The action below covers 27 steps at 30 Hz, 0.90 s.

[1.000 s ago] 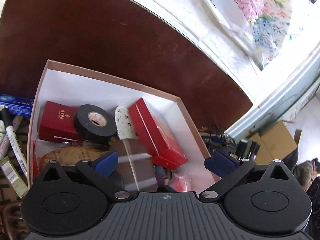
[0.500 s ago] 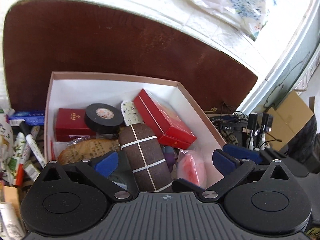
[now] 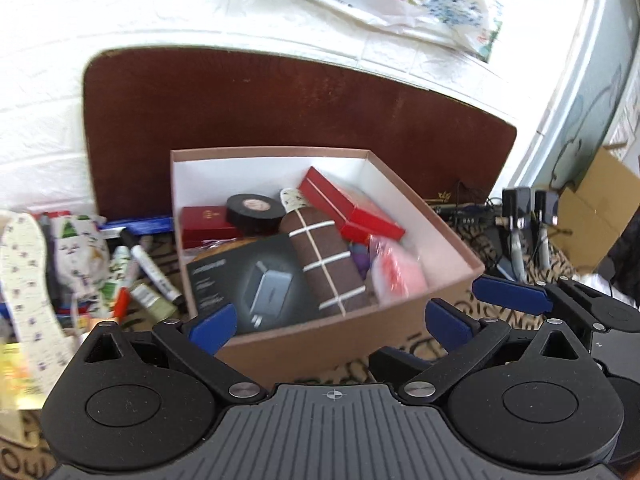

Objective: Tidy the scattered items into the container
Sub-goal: 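Lift the pouch, carry it into the cardboard box and release, then move the left gripper back to the white lotion tube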

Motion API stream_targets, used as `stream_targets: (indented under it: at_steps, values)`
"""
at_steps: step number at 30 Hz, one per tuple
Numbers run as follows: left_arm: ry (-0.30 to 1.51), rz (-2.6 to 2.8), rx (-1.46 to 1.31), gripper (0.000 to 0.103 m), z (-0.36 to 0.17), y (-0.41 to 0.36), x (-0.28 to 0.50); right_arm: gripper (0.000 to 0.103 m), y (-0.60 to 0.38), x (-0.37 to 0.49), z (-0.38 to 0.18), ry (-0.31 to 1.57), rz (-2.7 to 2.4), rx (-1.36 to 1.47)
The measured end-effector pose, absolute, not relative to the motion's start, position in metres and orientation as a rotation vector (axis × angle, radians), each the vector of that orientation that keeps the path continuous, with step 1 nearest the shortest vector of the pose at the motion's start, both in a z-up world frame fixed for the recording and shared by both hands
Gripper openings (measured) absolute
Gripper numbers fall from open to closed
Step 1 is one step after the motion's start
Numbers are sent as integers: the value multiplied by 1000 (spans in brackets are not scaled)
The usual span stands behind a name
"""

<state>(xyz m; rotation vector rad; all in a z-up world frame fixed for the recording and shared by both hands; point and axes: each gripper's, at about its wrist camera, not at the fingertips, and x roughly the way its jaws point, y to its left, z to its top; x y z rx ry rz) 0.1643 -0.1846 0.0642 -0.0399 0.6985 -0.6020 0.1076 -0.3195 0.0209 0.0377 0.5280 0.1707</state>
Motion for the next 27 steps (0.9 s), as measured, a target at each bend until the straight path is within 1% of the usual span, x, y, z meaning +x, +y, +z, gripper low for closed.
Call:
stream_targets:
  at_steps: [9,20,24,27]
  values:
    - [667,-579,-32,103,60,-143,114,103,-286,64,12,527,233,120]
    - [697,-504,-93,103,48,-88,106,103,-234,55,6,566,292,83]
    - [707,-479,-140,103,30,-57,102,103,-213,59,-1,601,328,73]
    - [763,-411,-190,103,4,-24,101,103,-190,61,-18,641,376,42]
